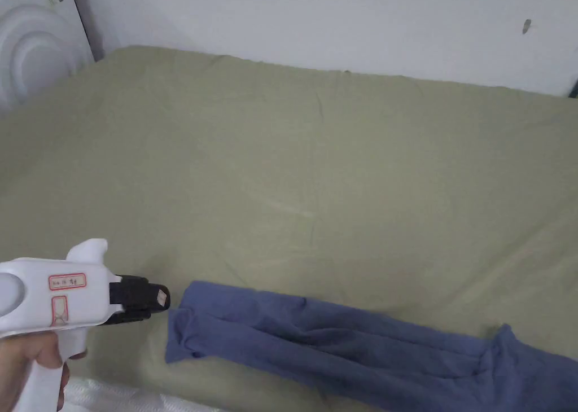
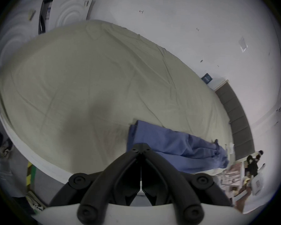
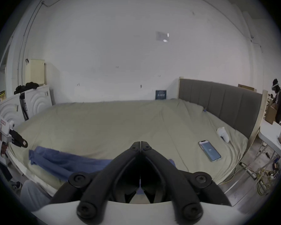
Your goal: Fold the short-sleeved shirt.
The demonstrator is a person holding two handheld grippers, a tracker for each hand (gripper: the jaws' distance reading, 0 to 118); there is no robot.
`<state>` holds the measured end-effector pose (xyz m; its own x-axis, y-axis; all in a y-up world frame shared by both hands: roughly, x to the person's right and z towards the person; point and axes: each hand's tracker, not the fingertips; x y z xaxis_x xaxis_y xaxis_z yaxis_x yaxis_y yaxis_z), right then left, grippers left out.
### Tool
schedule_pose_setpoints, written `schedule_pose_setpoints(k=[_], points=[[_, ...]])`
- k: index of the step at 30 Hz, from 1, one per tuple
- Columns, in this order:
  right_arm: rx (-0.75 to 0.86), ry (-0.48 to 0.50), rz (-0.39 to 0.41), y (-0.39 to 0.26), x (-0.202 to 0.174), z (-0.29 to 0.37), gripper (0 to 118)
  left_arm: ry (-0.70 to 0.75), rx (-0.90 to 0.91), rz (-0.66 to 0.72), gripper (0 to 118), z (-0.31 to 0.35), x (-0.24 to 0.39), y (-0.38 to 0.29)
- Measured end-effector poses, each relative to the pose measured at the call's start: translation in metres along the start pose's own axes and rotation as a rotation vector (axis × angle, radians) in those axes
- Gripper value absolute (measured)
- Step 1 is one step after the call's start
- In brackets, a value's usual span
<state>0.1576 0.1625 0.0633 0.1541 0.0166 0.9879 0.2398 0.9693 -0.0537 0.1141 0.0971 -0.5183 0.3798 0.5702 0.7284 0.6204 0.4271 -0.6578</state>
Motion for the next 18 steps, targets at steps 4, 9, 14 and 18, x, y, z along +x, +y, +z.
schedule_pose_setpoints(k=[4,9,14,18], points=[[-0.003,0.007,0.021,0.004,-0.002,0.005,0,-0.027,-0.036,-0.009,0,-0.012,-0.01,0.01],[-0.041,-0.027,0.049,-0.001,-0.002,-0.002,0,-0.053,-0.12,-0.057,112,-0.032,-0.015,0.019],[-0.08,-0.027,0.019,0.0,-0.001,-0.01,0,-0.181,-0.173,0.057,113,-0.056,-0.035,0.03],[-0.084,-0.035,0.013,0.002,0.001,-0.013,0,-0.284,-0.263,0.112,113,-0.079,-0.047,0.023]])
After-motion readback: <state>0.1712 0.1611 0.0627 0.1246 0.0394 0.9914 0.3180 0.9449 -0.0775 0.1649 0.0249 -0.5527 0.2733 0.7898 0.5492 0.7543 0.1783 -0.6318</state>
